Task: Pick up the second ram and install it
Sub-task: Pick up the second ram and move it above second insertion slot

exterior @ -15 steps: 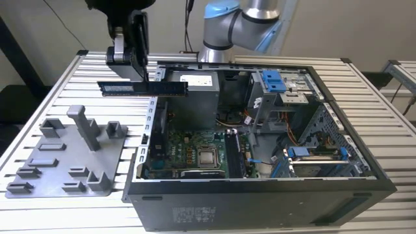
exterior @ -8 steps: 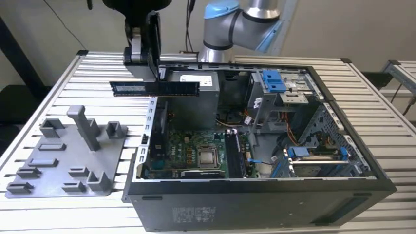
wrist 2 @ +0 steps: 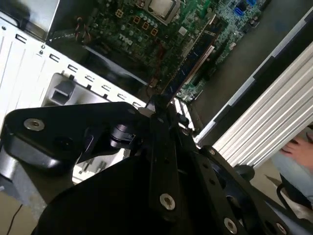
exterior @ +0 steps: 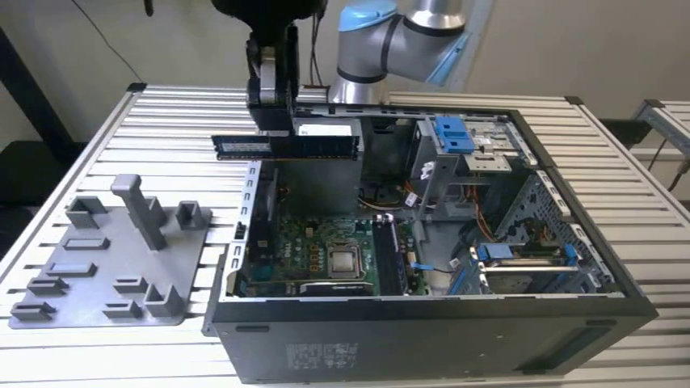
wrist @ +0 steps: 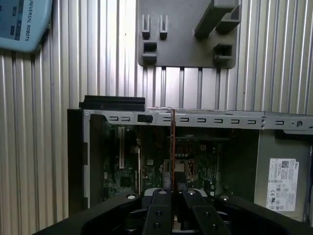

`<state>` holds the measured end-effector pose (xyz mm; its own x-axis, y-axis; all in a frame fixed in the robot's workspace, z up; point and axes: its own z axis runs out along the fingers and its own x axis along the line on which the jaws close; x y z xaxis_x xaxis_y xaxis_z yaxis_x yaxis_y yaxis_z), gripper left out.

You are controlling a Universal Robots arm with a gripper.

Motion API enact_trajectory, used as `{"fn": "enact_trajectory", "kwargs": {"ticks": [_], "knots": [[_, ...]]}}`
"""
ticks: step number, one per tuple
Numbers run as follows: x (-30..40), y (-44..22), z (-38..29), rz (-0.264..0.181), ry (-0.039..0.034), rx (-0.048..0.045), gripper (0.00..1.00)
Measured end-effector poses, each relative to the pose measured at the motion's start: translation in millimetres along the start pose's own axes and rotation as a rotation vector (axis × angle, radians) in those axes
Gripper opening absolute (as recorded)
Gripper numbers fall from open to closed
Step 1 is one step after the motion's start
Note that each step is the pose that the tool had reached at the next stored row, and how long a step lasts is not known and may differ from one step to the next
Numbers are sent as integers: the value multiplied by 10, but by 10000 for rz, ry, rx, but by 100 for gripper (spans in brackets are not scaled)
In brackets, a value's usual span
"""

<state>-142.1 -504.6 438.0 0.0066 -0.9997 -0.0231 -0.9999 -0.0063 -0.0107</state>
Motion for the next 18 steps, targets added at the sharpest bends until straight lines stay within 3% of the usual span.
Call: {"fn": "enact_trajectory", "kwargs": {"ticks": [8,18], "knots": [[2,-244,3,-2,0,-1,14],[5,-690,7,-7,0,-16,14]]}}
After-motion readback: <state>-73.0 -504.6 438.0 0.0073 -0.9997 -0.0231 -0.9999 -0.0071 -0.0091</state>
